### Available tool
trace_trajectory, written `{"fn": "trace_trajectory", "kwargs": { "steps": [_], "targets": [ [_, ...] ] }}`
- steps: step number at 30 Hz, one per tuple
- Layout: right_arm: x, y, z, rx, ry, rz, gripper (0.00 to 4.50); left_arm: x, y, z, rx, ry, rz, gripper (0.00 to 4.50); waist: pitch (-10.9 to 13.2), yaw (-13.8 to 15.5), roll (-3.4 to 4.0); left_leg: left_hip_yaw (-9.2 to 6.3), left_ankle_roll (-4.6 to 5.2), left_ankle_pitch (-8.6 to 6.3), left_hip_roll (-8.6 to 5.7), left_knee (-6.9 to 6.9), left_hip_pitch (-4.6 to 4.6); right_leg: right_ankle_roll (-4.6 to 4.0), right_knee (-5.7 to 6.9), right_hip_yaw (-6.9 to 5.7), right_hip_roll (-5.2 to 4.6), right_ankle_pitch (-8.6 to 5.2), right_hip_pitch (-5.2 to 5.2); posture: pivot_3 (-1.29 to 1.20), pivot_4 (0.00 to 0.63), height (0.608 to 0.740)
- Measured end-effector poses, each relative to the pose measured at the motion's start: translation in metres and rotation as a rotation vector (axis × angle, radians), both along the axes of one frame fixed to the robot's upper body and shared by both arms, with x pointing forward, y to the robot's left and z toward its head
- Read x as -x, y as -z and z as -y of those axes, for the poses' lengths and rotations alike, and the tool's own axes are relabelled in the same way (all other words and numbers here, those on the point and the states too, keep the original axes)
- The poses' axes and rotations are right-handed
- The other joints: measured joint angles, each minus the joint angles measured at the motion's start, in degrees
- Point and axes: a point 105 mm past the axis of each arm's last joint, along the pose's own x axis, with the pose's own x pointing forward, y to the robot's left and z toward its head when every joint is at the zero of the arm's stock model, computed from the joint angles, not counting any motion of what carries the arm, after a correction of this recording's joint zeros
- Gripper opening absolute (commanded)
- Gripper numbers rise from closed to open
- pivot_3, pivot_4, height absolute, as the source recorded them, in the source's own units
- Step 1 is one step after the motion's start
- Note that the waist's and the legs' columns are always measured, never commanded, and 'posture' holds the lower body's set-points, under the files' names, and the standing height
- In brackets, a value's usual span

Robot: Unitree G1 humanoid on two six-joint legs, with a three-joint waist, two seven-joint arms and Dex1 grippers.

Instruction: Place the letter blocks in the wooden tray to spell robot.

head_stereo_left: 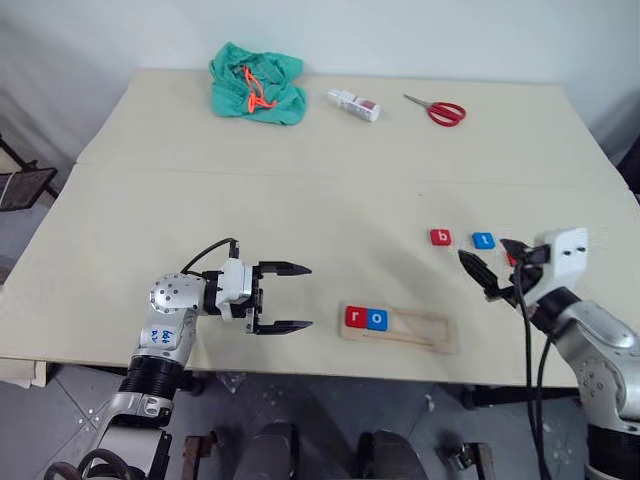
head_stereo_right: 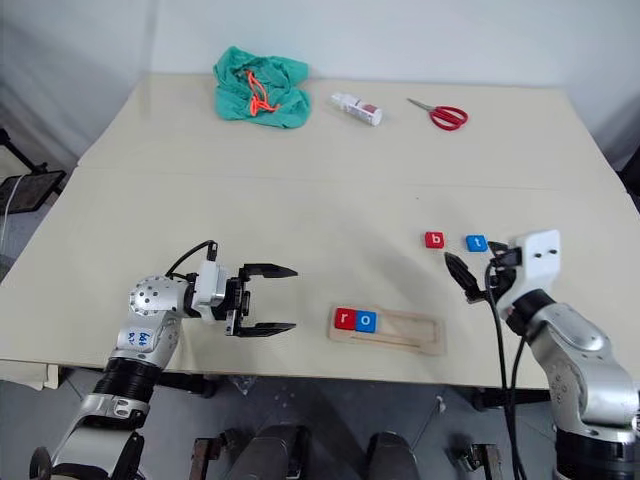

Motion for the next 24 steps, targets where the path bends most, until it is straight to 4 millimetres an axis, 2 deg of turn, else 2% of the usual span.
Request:
{"fn": "trace_trajectory", "kwargs": {
  "steps": [3,11,14,18,24],
  "targets": [
    [-0.02,-0.001,-0.013,-0.017,0.01,-0.024,4.5,0.0,-0.001,0.005,0.02,0.003,0.003,4.47,0.0,-0.06,0.0,0.01,0.0,0.0,0.01,0.01,0.01,0.0,0.02,0.01,0.01,0.0,-0.02,0.0,0.15,0.74],
    [-0.05,0.023,-0.018,-0.011,0.082,-0.102,4.5,0.007,0.006,0.003,0.022,-0.001,-0.007,4.47,0.0,-0.56,0.0,0.01,0.0,0.0,0.01,-0.16,0.01,0.0,0.06,-0.01,0.01,0.0,-0.12,0.0,0.15,0.74],
    [-0.057,0.028,-0.02,-0.011,0.091,-0.108,4.5,0.008,0.003,0.004,0.021,0.001,0.01,4.47,0.0,-0.76,0.0,0.02,0.0,0.0,0.01,-0.16,0.02,0.0,0.06,0.0,0.01,0.0,-0.12,0.0,0.15,0.74],
    [-0.069,0.034,-0.033,-0.014,0.071,-0.113,4.5,0.01,0.004,0.003,0.025,-0.009,0.012,4.47,0.0,-1.63,0.0,0.02,0.0,0.01,0.03,-0.22,0.03,0.0,0.08,-0.01,0.02,0.0,-0.14,0.0,0.15,0.74],
    [-0.075,0.037,-0.038,0.009,0.089,-0.099,4.5,0.011,0.004,0.002,0.031,-0.027,0.011,4.47,0.0,-1.64,0.0,0.0,0.0,0.01,0.02,-0.23,0.04,0.0,0.09,0.01,0.01,0.0,-0.15,0.0,0.15,0.74]
  ]
}}
